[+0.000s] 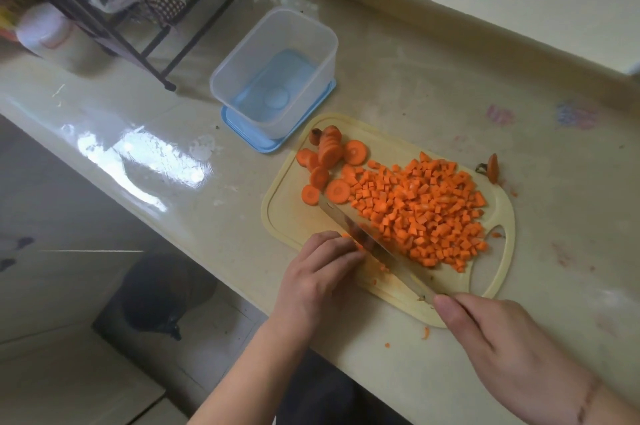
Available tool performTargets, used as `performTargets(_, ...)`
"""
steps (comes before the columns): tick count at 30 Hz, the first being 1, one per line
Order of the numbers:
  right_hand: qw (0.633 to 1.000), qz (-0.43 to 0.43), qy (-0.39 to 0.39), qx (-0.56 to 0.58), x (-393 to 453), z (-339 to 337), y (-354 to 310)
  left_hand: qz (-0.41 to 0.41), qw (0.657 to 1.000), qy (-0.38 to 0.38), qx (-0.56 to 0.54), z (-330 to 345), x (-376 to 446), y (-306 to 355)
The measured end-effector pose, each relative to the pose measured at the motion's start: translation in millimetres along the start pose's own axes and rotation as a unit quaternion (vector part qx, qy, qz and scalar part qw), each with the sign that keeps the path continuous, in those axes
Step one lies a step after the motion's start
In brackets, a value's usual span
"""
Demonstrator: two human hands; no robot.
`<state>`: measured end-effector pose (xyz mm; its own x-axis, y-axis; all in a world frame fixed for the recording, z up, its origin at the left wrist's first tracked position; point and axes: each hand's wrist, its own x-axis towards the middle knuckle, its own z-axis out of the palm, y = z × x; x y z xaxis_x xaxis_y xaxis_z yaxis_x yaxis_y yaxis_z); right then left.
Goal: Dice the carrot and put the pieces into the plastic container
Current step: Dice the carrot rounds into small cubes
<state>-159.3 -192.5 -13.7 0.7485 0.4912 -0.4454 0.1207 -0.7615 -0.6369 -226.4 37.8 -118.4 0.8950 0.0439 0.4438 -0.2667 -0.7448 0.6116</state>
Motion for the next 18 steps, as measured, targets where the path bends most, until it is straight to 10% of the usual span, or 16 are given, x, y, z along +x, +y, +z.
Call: performTargets(18, 0.998, -0.003, -0.036, -0.05, -5.7, 0.2, 9.0, 0.01, 0.997, -0.06, 0.047, -0.6, -14.4, -3.9)
